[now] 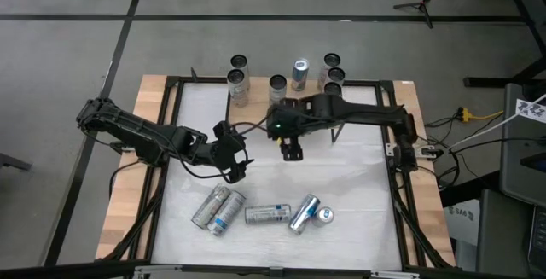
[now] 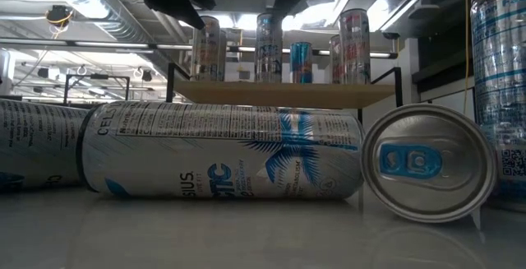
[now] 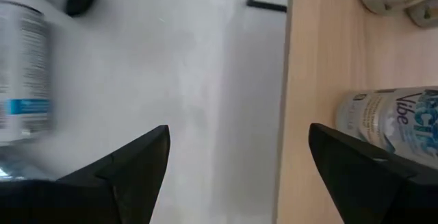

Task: Sort soda cans
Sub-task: Put the bottom white blue soda can on the shelf, then put the white yellow soda can on the shelf and align with other white yellow soda cans

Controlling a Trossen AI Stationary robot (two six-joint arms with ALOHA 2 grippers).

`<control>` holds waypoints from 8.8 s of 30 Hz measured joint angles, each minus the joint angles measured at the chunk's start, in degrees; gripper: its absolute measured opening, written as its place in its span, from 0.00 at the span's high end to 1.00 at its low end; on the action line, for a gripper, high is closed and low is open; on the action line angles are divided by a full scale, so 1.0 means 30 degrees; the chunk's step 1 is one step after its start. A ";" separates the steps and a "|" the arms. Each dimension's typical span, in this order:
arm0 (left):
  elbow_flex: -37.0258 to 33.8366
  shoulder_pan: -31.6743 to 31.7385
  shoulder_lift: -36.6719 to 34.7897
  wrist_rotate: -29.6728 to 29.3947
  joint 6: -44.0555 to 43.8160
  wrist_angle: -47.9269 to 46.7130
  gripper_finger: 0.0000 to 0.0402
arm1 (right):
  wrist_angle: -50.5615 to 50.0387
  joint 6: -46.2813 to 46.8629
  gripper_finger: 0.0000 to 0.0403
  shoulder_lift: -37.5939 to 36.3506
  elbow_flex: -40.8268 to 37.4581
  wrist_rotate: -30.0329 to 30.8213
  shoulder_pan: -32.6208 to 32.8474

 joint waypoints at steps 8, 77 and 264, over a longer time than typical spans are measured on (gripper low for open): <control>0.0000 0.0000 0.0000 0.0011 -0.0001 -0.0001 0.12 | -0.0098 -0.0288 0.15 0.0921 0.0000 0.0835 -0.0634; 0.0007 -0.0007 0.0000 -0.0048 0.0006 0.0006 0.12 | 0.4933 -0.0707 0.15 0.1484 -0.0015 -0.0090 -0.4350; -0.0007 -0.9001 0.7755 0.8692 -2.6317 -0.6925 0.41 | 0.9185 0.2346 0.15 -1.0311 -1.4506 -0.3186 0.5034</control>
